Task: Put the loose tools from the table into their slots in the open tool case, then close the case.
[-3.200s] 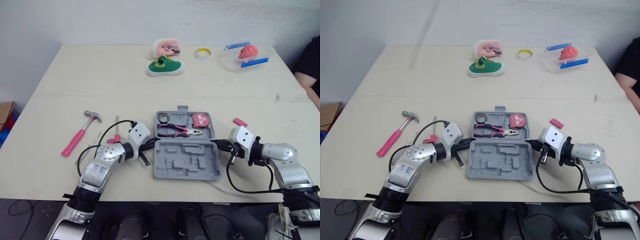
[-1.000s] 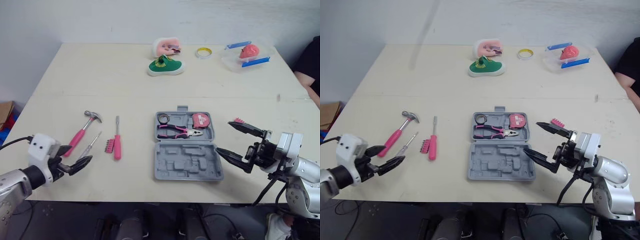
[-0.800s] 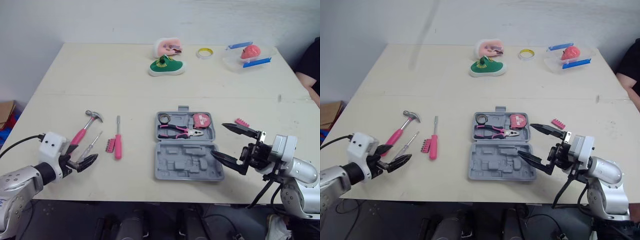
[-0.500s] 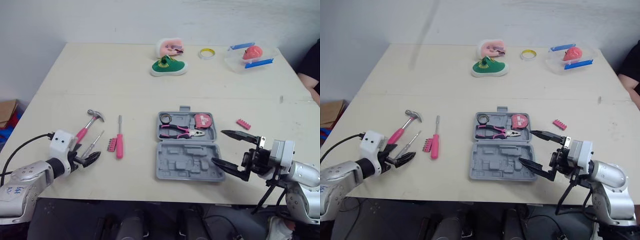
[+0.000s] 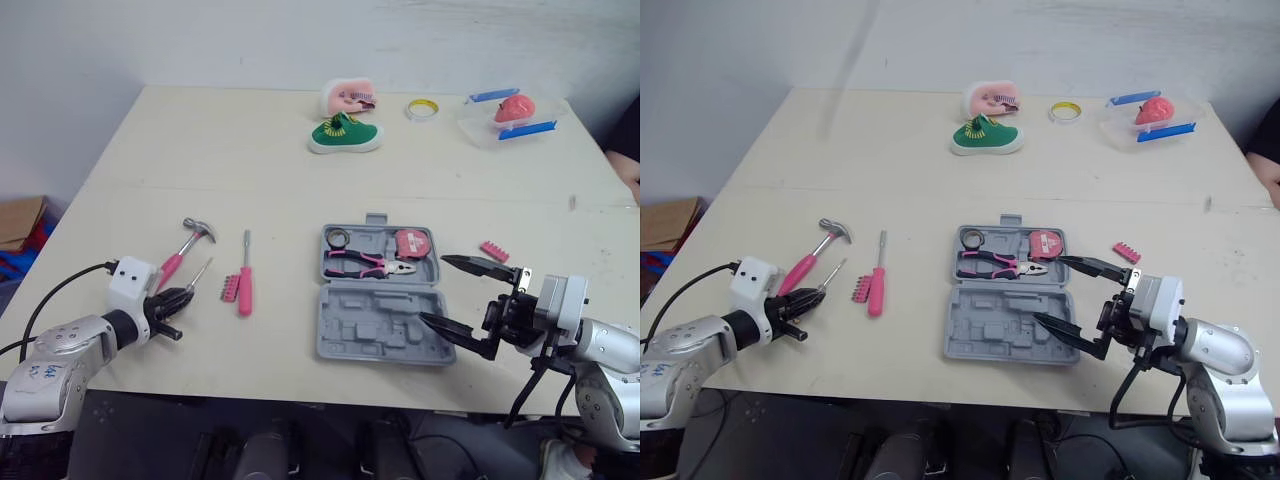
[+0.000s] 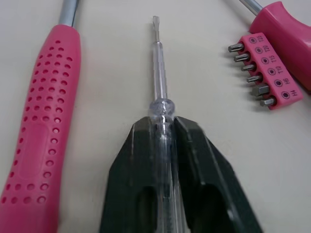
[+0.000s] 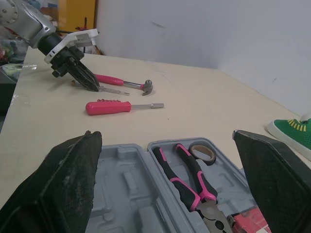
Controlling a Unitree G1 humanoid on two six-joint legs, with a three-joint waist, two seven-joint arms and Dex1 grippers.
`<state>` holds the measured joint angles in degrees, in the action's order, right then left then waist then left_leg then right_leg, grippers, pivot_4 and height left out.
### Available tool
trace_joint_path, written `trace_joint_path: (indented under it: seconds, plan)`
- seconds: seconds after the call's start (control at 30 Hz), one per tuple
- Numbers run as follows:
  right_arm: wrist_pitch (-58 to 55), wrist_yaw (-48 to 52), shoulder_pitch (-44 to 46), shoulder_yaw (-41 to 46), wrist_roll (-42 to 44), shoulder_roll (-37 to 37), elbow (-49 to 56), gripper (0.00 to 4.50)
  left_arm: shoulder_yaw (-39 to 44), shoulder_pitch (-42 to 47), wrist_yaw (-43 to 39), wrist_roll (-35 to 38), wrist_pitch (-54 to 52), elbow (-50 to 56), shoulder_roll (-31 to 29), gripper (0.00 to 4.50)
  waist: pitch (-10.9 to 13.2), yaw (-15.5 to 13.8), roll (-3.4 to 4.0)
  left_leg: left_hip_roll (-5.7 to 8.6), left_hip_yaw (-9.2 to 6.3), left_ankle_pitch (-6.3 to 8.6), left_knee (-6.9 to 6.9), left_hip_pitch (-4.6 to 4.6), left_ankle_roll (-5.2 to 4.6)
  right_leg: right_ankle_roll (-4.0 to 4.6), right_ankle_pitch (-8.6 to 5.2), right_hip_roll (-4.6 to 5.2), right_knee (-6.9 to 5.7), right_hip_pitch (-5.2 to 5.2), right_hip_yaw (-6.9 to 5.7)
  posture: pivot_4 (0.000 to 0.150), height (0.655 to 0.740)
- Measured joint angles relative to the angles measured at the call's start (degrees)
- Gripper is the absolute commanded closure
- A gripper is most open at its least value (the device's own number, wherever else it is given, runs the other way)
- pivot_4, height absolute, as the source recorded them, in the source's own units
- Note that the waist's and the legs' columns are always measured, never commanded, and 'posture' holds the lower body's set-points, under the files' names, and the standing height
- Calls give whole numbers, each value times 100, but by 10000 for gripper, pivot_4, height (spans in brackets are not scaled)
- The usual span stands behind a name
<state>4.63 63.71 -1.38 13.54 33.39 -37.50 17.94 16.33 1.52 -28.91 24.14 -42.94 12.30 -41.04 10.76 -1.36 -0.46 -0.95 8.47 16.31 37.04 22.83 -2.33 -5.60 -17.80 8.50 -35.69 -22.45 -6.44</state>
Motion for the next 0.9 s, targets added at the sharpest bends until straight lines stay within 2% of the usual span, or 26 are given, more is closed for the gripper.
trace_joint_path:
  seconds: [0.13, 0.27, 0.5, 0.73, 0.9]
  plan:
    - [-22, -23, -146, 41, 1, -41, 1, 0, 75, -37, -189, 33, 235, 9, 59, 44287, 0, -1, 0, 0, 0, 0, -2, 2, 0, 0, 0, 0, 3, -1, 0, 1500, 7400]
    - [-10, 26, -293, 259, 0, -216, -28, 0, 49, 56, -762, 131, 765, 30, 93, 44287, 4, -3, -10, -2, -2, -1, 4, 15, 0, -1, 1, -2, 3, -8, -6, 1500, 7400]
    - [6, 53, -549, 730, 4, -295, -238, 0, -277, 1117, -1617, 545, 788, 764, -402, 44287, 5, 9, -11, 1, -1, -2, 2, 20, -3, -5, 3, -7, 9, -5, -8, 1500, 7400]
    - [40, 52, -833, 980, -72, -402, -343, 0, -2223, 3137, -1997, 636, -217, 1158, -220, 44287, 11, -13, -21, 5, 1, -15, 14, 21, -12, -14, 8, -24, 1, 1, -6, 1500, 7400]
    - [54, -22, -1116, 1105, -110, -385, -351, 0, -3323, 3840, -1965, 217, -689, 1128, -22, 44287, 15, 17, -27, -8, 5, -34, 14, 24, -40, -13, 7, -77, 5, -4, 4, 1500, 7400]
